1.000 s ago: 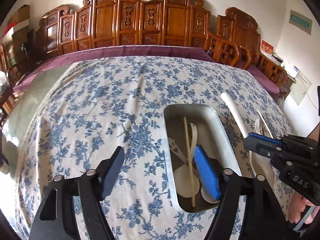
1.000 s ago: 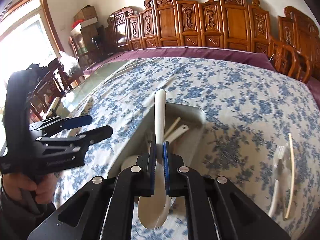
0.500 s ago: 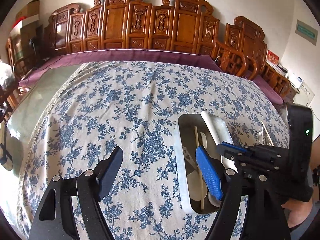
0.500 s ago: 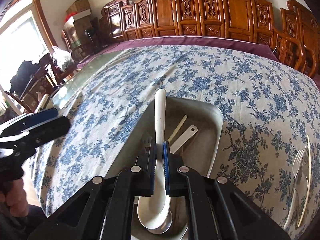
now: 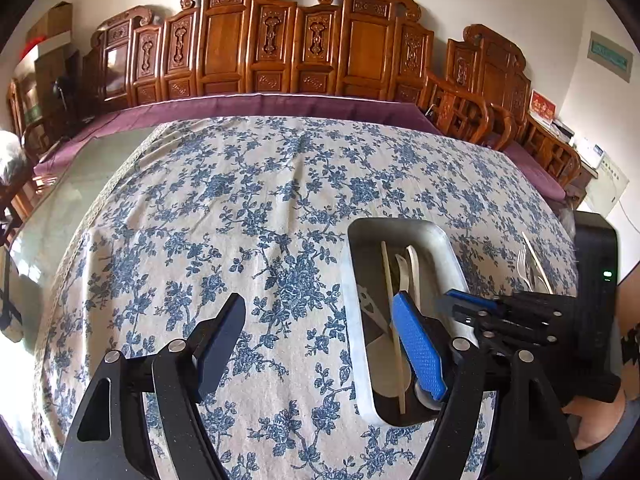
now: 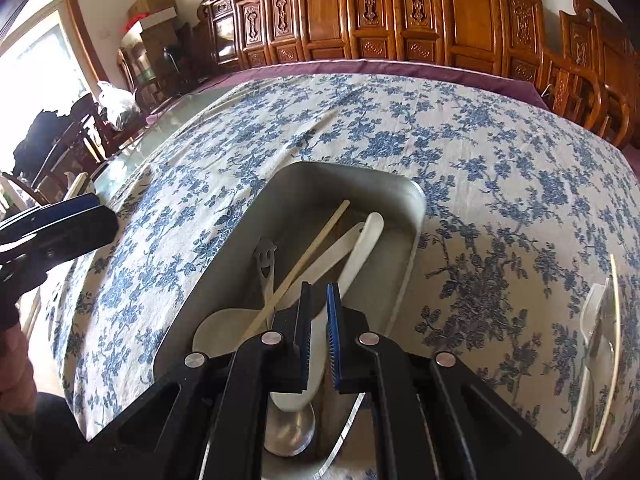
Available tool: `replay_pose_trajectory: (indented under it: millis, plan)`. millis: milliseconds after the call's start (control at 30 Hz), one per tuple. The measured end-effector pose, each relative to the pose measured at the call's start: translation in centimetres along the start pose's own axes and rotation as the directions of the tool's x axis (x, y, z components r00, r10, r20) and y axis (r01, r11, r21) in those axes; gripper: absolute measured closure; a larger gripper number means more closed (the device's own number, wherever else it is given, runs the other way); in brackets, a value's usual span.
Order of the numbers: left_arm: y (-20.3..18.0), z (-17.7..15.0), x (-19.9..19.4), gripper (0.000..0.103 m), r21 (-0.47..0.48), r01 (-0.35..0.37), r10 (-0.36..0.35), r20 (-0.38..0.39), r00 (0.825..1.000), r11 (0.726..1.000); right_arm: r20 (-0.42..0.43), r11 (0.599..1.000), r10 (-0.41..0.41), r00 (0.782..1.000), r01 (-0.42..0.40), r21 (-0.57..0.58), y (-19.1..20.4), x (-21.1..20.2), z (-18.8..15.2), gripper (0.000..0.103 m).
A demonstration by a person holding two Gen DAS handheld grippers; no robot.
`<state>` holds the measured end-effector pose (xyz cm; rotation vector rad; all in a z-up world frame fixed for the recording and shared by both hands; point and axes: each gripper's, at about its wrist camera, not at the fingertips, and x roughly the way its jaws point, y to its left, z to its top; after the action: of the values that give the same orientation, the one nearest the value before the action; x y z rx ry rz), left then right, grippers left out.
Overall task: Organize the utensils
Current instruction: 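Release the chopstick from the left tool while the right tool lowers the spoon into the tray, then move the right tool to the pile and grasp a wooden chopstick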
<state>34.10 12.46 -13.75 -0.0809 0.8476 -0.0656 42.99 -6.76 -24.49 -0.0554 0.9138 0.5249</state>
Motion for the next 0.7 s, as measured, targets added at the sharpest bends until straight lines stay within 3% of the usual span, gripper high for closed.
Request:
replay_pose_trajectory:
  millis: [233,333,700]
  plan:
    - [-1.4,-0.3,0.0,0.017,0.031,0.002,-0.002,0.009,1.0,1.0,0.063,0.999,-0.041,0.997,0.041,0.01,-2.1,-5.6,-3.6,0.092]
    - [-2.2,-0.6,-0.1,0.014,0.043,0.003,-0.004,0.015,1.0,0.999,0.069,0.996,-0.078,0.995,0.075,0.041,-4.0,-7.7,-5.4,0.082]
    - [-7.7,-2.2,-1.4,0.013,0.132,0.024,-0.028,0.024,0.999,0.991,0.123,0.975,-0.183,0.975,0.163,0.152,-10.9,-14.6,-8.5,0.072]
